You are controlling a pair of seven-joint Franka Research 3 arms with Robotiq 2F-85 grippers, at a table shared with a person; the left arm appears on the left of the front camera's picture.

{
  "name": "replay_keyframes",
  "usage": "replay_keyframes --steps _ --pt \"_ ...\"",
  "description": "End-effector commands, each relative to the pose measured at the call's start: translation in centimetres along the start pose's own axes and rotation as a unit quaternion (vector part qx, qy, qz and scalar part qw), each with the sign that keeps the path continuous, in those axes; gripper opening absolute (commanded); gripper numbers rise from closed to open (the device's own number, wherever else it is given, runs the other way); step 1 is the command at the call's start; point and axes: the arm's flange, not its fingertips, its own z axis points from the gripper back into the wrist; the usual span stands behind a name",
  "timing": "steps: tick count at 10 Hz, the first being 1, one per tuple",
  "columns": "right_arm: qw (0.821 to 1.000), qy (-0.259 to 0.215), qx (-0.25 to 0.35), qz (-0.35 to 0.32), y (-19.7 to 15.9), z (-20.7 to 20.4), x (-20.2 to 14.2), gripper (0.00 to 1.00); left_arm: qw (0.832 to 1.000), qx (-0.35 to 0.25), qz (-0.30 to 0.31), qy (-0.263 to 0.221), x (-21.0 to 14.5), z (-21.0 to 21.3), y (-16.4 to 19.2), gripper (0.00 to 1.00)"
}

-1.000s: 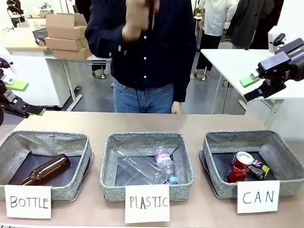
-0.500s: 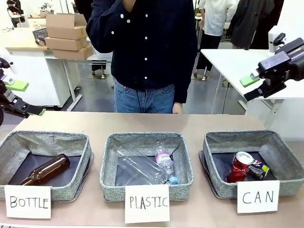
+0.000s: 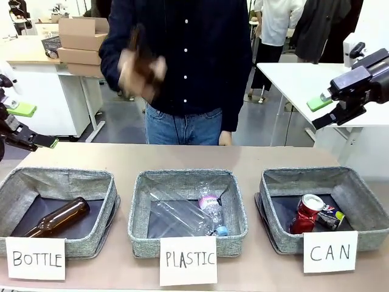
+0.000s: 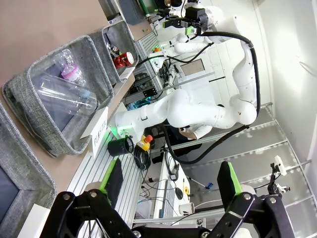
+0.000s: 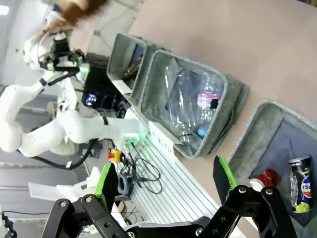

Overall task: Sort the can waste into the basket.
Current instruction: Pick up the can waste from the table and place it in the right Fabric basket.

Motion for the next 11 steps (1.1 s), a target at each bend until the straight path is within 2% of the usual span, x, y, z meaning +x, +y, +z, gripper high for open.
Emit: replay_keyframes --steps 1,11 --pt "1.0 -0.001 -0.003 0.015 -0.2 0.14 0.04 1.0 1.0 -0.001 0.005 -0.003 -0.11 0.03 -0.34 1.0" --pt "1.0 -0.001 -0.003 0.015 -0.2 0.14 0.04 1.0 1.0 -0.001 0.005 -0.003 -0.11 0.03 -0.34 1.0"
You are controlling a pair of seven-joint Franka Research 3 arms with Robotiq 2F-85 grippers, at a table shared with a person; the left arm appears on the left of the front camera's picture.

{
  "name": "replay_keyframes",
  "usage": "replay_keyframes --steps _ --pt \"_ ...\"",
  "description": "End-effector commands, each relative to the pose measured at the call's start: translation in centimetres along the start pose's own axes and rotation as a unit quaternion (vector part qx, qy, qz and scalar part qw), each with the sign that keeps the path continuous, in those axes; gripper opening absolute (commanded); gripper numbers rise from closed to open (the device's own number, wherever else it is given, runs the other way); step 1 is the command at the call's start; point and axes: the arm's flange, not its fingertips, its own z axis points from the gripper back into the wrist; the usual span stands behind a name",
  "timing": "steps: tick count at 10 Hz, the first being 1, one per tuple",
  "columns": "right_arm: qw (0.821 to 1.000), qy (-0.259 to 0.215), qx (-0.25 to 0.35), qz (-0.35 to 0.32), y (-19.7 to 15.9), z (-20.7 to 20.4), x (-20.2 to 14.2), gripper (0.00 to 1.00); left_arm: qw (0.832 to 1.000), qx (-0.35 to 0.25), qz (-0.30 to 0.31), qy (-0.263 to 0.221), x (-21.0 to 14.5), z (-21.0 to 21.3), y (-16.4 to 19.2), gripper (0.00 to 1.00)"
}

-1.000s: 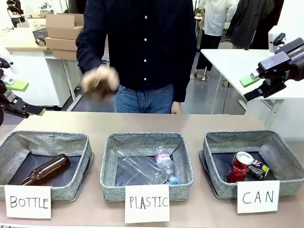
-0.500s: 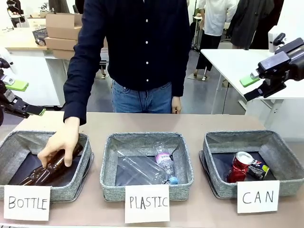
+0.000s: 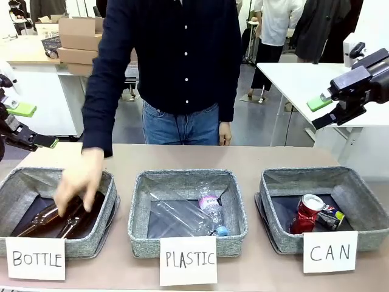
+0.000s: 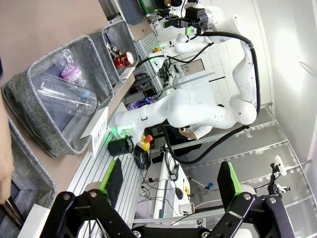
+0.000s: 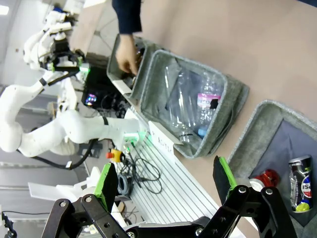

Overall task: Sort the can waste into the basket.
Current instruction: Pick up the can waste from the table and place it in the right Fabric basket.

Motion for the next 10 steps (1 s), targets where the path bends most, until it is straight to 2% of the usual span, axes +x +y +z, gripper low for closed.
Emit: replay_keyframes --steps 1,10 --pt "1.0 -0.001 -0.003 0.014 -0.2 0.14 0.04 1.0 1.0 -0.001 0.005 -0.003 -0.11 0.03 -0.34 1.0" --pt "1.0 -0.001 -0.003 0.014 -0.2 0.14 0.04 1.0 1.0 -0.001 0.005 -0.003 -0.11 0.03 -0.34 1.0"
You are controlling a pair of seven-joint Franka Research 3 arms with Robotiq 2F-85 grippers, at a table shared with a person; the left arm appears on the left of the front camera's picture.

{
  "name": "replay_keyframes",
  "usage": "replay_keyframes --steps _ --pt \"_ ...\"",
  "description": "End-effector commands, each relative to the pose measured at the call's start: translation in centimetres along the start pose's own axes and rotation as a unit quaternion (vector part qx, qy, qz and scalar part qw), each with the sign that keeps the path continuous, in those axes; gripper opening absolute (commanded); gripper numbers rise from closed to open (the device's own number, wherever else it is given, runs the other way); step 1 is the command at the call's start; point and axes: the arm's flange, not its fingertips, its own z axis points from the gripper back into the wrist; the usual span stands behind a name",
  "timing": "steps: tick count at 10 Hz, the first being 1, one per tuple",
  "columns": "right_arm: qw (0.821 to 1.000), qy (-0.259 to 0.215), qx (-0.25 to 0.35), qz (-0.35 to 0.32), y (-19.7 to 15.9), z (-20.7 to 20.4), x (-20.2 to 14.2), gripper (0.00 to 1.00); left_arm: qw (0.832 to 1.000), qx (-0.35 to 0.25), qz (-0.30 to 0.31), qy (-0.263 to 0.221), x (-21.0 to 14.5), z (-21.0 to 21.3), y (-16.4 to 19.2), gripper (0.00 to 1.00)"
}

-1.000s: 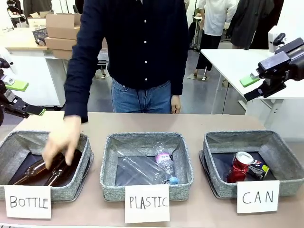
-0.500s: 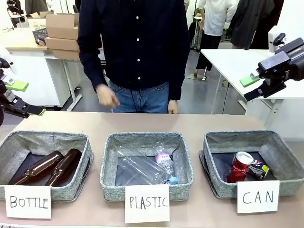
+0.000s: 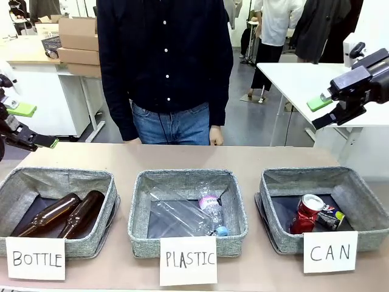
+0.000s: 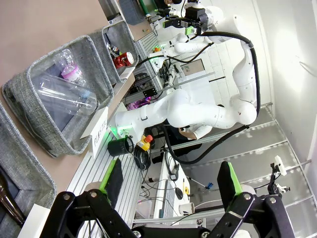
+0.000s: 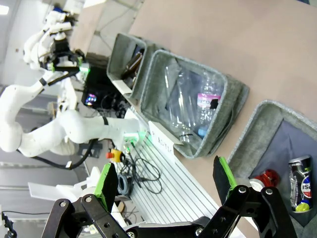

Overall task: Sort the can waste into the basket.
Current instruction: Pick up the can waste from the table and place it in the right Fabric basket.

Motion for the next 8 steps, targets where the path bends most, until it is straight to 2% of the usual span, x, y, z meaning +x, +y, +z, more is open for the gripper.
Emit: replay_keyframes --steps 1,8 --pt "1.0 -0.001 -0.003 0.014 -0.2 0.14 0.04 1.0 1.0 -0.001 0.005 -0.003 -0.11 0.03 -0.34 1.0" --pt "1.0 -0.001 -0.003 0.014 -0.2 0.14 0.04 1.0 1.0 -0.001 0.005 -0.003 -0.11 0.03 -0.34 1.0"
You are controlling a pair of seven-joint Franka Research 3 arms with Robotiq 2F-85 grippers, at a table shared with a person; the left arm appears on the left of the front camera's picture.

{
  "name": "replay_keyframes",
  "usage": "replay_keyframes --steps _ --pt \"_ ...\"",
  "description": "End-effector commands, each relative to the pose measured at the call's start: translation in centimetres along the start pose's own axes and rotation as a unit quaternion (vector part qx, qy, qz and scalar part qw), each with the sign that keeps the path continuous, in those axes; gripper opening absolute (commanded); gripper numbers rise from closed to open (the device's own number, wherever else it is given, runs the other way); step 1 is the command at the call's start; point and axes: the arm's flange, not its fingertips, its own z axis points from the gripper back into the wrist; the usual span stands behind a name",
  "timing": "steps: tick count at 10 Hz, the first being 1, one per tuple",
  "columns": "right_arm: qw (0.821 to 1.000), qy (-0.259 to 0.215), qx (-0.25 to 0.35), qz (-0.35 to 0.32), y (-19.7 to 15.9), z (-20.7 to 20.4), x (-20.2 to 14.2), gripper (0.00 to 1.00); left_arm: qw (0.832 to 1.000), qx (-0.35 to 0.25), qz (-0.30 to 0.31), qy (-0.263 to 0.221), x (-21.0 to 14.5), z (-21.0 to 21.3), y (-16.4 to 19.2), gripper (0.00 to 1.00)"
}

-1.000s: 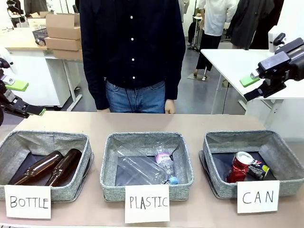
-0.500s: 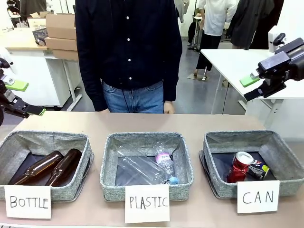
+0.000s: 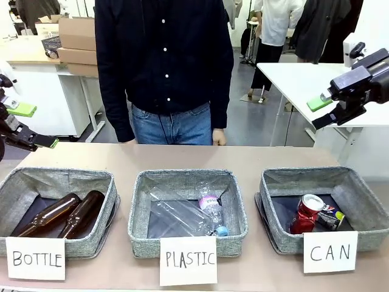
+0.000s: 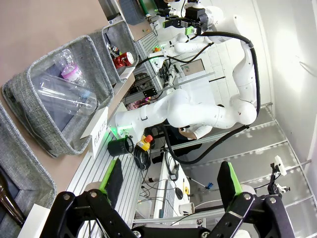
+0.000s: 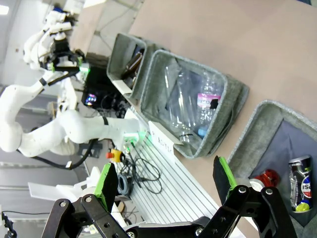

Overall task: Sort the can waste into the basket.
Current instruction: Pick up the can waste from the table and place it in the right Fabric basket.

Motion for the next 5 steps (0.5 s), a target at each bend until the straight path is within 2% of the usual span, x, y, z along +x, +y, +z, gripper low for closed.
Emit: replay_keyframes --steps 1,5 --pt "1.0 -0.001 -0.003 0.014 -0.2 0.14 0.04 1.0 1.0 -0.001 0.005 -0.003 -0.11 0.03 -0.34 1.0" --pt "1.0 -0.001 -0.003 0.014 -0.2 0.14 0.04 1.0 1.0 -0.001 0.005 -0.003 -0.11 0.03 -0.34 1.0"
